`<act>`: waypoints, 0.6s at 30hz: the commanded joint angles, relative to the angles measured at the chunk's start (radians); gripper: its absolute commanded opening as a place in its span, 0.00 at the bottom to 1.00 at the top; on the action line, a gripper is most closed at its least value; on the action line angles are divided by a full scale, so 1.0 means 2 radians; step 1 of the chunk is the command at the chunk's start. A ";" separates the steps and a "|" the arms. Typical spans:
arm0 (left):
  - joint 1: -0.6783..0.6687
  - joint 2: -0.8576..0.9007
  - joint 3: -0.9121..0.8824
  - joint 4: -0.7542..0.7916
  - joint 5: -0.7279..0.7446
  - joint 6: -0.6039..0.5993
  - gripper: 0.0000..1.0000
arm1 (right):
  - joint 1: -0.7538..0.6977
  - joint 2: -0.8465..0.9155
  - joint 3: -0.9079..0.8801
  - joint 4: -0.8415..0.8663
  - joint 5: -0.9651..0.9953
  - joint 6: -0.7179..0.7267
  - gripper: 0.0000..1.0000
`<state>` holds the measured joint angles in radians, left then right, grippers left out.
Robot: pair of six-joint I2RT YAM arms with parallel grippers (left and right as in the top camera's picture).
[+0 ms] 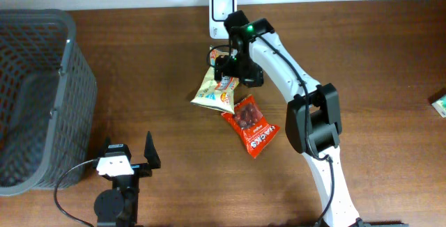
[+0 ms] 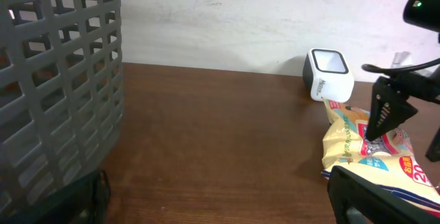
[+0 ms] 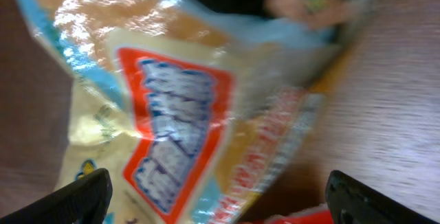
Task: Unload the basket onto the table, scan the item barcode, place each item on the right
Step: 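Lift the yellow bag and hold it in front of the scanner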
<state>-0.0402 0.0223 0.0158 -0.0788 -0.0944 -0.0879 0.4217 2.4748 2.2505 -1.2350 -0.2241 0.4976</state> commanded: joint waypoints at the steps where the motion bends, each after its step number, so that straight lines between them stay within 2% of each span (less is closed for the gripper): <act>1: -0.002 -0.002 -0.003 0.001 0.000 -0.002 0.99 | 0.005 -0.007 -0.008 0.013 -0.008 0.002 0.99; 10: -0.002 -0.002 -0.003 0.001 0.000 -0.002 0.99 | 0.017 0.003 -0.046 0.053 -0.005 0.011 0.99; 12: -0.002 -0.002 -0.003 0.001 0.000 -0.002 0.99 | 0.019 0.003 -0.061 0.077 -0.006 0.010 0.78; 13: -0.002 -0.002 -0.003 0.001 0.000 -0.002 0.99 | 0.020 0.003 -0.064 0.083 -0.006 0.010 0.59; 17: -0.002 -0.002 -0.003 0.001 0.000 -0.002 0.99 | 0.021 0.003 -0.061 0.089 -0.015 0.010 0.05; 18: -0.002 -0.002 -0.003 0.001 0.000 -0.002 0.99 | 0.020 0.003 -0.061 0.089 -0.020 0.010 0.04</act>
<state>-0.0402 0.0223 0.0158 -0.0788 -0.0944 -0.0879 0.4583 2.4691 2.1365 -1.0565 -0.2543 0.5117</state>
